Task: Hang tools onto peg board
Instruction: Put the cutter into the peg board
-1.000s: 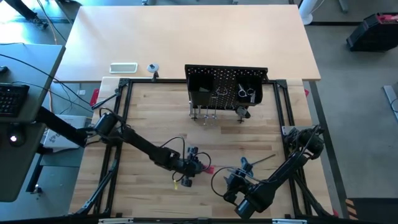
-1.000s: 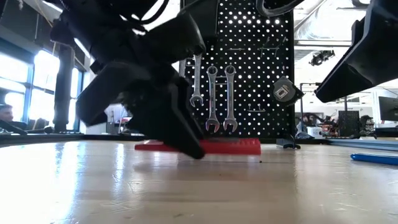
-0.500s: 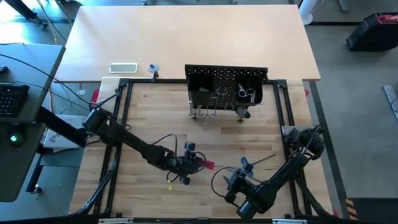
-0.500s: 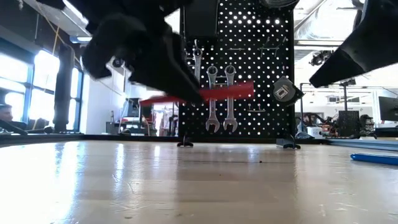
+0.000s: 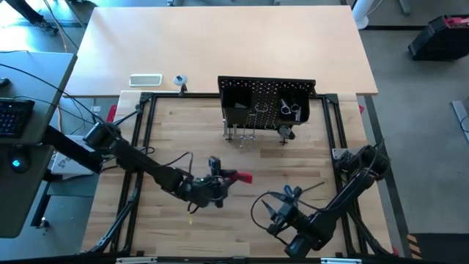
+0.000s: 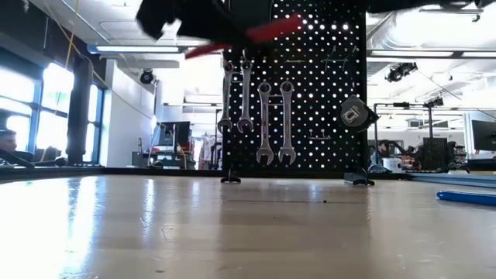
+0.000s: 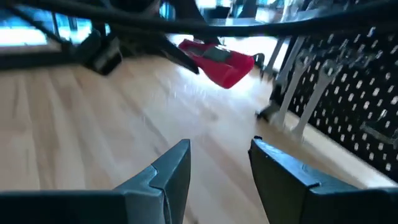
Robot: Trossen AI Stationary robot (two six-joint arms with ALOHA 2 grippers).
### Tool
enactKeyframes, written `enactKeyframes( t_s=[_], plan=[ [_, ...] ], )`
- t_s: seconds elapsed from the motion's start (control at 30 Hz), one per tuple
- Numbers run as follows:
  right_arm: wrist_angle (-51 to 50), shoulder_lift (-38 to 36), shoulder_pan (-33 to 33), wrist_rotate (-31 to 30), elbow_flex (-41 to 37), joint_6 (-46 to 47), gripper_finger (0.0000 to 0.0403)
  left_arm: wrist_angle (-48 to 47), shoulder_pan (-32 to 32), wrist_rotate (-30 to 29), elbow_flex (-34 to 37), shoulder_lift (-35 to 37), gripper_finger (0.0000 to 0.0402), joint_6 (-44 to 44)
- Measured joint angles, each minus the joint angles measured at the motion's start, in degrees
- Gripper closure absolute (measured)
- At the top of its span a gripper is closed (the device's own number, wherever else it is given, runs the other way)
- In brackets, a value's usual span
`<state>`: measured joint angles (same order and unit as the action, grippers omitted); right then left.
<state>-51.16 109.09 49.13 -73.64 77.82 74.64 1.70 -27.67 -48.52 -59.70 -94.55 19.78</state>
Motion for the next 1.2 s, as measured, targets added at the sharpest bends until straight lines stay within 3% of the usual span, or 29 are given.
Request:
enactKeyframes(
  t_s=[0.27,0.47,0.6,0.83,1.03,1.2],
  plan=[
    [0.5,-5.4,-0.4,-5.4,0.0,-3.8,0.0242,11.1,-0.3,-5.3,0.0,4.0,0.0292,14.0],
    [7.2,-10.7,-0.8,-5.1,0.0,-21.4,0.0242,16.0,-0.3,-6.4,0.0,7.6,0.0292,21.9],
    [15.6,-14.8,-1.9,-1.5,0.0,-38.3,0.0242,18.5,-0.3,-6.5,-0.1,9.9,0.0292,25.7],
    [35.6,-21.8,-6.9,9.9,0.1,-68.2,0.0242,25.7,-0.2,-7.3,-0.1,12.1,0.0292,33.6],
    [49.8,-25.3,-12.4,12.4,0.1,-79.9,0.0242,32.9,-0.2,-8.2,-0.1,12.1,0.0292,41.1],
    [56.3,-25.2,-16.9,16.9,0.1,-83.1,0.0242,38.8,0.3,-9.1,-0.1,12.1,0.0292,47.5]
  ],
)
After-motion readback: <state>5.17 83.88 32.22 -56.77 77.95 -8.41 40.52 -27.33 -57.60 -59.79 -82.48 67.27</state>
